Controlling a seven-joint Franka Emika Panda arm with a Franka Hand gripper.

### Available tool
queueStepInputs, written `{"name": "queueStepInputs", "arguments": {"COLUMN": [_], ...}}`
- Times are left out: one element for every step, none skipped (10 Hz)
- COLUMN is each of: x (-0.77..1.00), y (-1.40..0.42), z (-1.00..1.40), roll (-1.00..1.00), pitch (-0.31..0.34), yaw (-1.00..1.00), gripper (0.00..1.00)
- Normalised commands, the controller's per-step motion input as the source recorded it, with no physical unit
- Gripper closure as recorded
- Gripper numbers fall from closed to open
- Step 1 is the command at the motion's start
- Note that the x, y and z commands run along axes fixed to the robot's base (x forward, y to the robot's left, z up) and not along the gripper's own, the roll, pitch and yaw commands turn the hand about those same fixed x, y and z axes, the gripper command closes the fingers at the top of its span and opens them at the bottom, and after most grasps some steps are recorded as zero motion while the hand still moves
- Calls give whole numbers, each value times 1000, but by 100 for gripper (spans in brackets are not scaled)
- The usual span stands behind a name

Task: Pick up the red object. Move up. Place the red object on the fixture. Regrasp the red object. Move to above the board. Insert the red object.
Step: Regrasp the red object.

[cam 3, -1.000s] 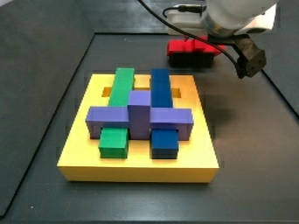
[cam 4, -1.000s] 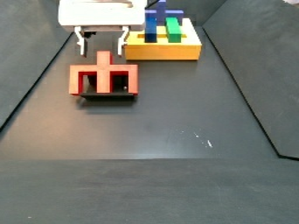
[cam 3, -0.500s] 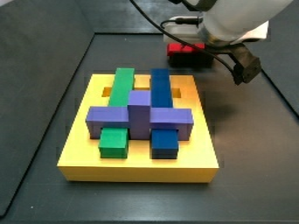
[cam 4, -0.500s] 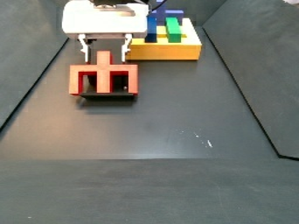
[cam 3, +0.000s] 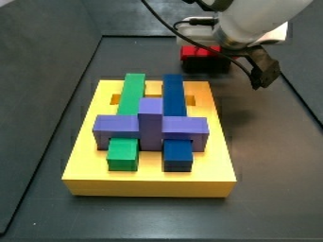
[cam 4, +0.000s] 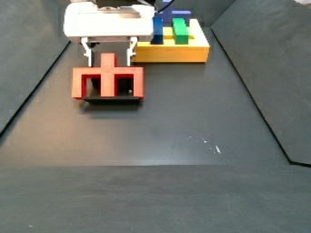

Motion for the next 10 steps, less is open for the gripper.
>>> {"name": "queueStepInputs", "arguments": {"x": [0,0,0,0,0,0,0,0,0,0], "y": [0,0,0,0,0,0,0,0,0,0], "z": [0,0,0,0,0,0,0,0,0,0], "roll": [0,0,0,0,0,0,0,0,0,0], "pitch": [0,0,0,0,0,0,0,0,0,0], "yaw": [0,0,0,0,0,0,0,0,0,0], "gripper": [100,100,100,100,100,100,100,100,100,100]}}
